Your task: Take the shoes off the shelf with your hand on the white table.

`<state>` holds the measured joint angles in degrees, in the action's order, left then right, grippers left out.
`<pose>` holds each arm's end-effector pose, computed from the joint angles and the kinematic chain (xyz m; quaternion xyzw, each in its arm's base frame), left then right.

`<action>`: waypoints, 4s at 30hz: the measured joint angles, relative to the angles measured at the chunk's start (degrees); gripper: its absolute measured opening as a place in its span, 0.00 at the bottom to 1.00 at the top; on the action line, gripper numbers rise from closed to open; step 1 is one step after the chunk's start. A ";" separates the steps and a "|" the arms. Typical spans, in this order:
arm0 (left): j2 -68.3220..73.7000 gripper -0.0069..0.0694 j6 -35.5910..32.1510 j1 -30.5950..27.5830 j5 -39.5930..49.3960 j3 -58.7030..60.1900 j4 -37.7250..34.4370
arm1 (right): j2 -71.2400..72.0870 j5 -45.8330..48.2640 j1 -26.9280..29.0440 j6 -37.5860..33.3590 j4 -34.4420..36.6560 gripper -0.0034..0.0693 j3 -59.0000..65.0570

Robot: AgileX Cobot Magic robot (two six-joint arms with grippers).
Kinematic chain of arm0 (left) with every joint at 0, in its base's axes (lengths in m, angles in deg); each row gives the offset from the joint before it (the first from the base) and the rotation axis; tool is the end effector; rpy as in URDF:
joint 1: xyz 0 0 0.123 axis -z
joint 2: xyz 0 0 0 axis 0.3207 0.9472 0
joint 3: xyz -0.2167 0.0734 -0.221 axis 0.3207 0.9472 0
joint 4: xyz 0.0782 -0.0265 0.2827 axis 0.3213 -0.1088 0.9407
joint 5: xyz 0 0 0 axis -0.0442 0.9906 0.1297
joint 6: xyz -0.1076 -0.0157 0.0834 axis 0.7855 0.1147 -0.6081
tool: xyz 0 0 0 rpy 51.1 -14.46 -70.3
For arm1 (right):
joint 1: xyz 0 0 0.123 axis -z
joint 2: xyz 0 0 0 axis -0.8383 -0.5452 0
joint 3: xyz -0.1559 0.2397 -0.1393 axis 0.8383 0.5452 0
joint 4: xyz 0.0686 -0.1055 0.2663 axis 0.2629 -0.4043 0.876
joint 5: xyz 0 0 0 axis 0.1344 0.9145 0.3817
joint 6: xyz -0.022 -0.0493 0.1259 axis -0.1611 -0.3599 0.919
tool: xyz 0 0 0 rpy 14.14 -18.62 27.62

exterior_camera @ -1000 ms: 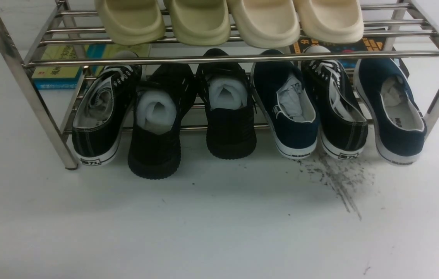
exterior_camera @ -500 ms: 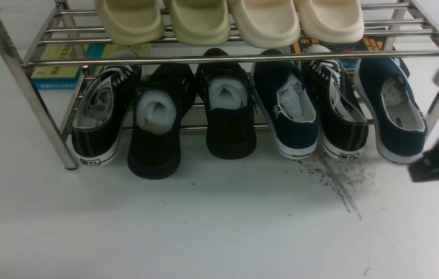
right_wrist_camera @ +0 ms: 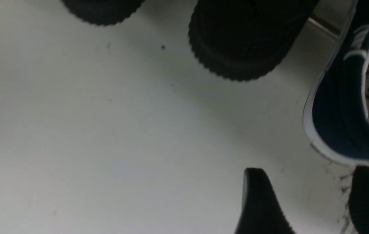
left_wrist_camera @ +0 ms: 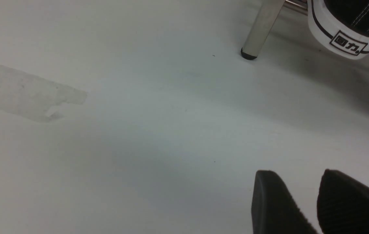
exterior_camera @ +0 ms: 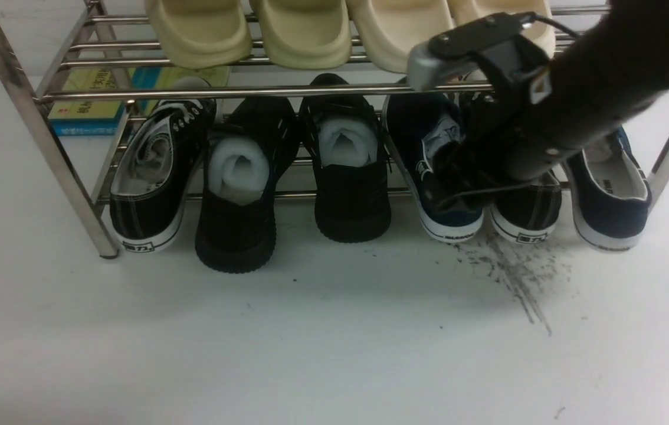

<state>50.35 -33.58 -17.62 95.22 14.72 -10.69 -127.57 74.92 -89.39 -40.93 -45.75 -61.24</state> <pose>0.1042 0.0097 0.1578 -0.1437 0.8013 -0.0617 0.5775 0.3618 0.2441 0.3142 -0.2563 0.9182 0.1305 0.2724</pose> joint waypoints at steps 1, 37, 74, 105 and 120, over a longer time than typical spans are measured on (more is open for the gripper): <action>0.00 0.41 0.00 0.00 0.00 0.00 0.00 | -1.70 -1.00 -0.04 1.40 -1.15 0.60 -0.91; 0.00 0.41 0.00 0.00 0.00 0.00 0.00 | -17.54 -12.97 -0.01 24.65 -21.83 0.09 -6.79; 0.00 0.41 0.00 0.00 0.00 0.00 0.00 | 3.55 18.36 -0.23 3.71 3.38 0.10 -6.18; 0.00 0.41 0.00 0.00 -0.06 0.00 0.00 | -19.01 15.15 6.57 4.75 -2.84 0.10 -29.12; 0.00 0.41 0.00 0.00 -0.06 0.00 0.00 | -16.19 22.20 2.73 6.85 -1.01 0.10 -29.62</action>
<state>50.35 -33.58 -17.62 95.16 14.72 -10.69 -143.77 97.12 -86.66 -34.08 -46.76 -90.86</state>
